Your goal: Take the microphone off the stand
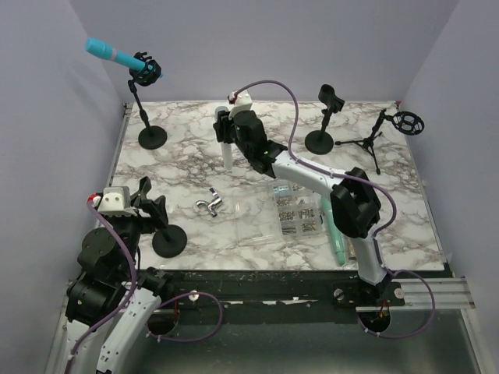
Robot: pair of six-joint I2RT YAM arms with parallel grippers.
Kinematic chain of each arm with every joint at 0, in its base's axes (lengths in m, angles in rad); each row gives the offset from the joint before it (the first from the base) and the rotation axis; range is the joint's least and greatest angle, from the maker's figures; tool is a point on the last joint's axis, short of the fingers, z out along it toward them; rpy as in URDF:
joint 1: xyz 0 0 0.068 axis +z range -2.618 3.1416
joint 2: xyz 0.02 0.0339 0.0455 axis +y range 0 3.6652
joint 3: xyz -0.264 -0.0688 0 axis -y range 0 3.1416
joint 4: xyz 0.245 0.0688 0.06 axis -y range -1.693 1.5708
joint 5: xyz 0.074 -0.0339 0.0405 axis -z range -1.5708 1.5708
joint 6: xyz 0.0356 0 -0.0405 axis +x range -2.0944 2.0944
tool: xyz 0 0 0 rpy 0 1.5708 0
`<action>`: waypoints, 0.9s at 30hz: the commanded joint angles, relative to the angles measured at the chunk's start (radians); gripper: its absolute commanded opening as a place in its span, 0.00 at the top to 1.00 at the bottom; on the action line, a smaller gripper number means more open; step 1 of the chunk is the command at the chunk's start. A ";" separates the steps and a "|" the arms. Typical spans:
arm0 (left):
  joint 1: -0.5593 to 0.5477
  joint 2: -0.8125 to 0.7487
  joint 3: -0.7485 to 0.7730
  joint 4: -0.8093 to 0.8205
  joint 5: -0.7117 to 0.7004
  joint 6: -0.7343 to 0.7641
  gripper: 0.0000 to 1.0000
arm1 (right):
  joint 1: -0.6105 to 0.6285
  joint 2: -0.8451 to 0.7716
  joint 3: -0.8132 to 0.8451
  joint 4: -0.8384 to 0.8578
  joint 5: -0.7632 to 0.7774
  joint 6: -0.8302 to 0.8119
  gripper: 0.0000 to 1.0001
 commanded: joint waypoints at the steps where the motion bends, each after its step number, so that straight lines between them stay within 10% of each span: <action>1: 0.000 0.022 0.039 -0.027 0.013 -0.014 0.11 | -0.037 0.086 0.104 -0.098 0.029 -0.013 0.99; 27: -0.002 0.052 0.231 -0.102 -0.021 0.004 0.01 | -0.310 0.440 0.430 -0.473 0.104 -0.170 0.99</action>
